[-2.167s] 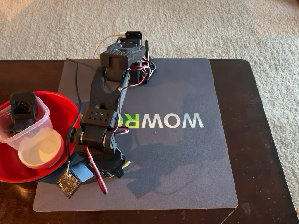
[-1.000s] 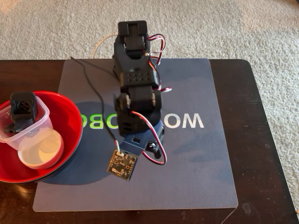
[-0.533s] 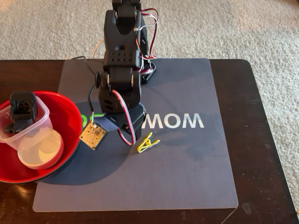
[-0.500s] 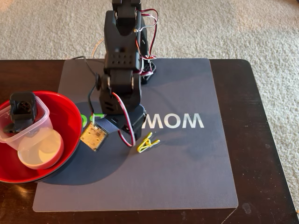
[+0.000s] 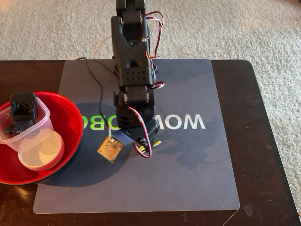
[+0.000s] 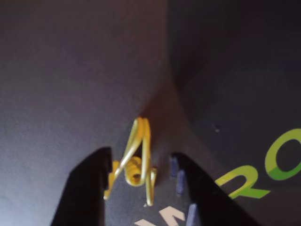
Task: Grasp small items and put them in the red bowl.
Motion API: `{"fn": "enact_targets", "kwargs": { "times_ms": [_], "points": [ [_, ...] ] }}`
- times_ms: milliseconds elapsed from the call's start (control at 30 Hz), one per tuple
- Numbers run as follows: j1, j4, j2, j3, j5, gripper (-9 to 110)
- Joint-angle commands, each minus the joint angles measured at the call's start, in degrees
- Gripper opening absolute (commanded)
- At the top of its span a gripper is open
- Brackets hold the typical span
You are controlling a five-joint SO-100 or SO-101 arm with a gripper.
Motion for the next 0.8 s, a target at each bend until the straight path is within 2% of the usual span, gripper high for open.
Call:
{"fn": "enact_targets", "kwargs": {
  "times_ms": [0, 233, 500, 767],
  "points": [
    [-2.6, -1.1, 1.8, 1.8, -1.1, 16],
    [-1.5, -3.4, 2.0, 4.4, -2.0, 0],
    [1.7, -4.9, 0.7, 4.4, -0.6, 0],
    [2.0, -4.3, 15.5, 3.2, -1.4, 0]
  ]
}}
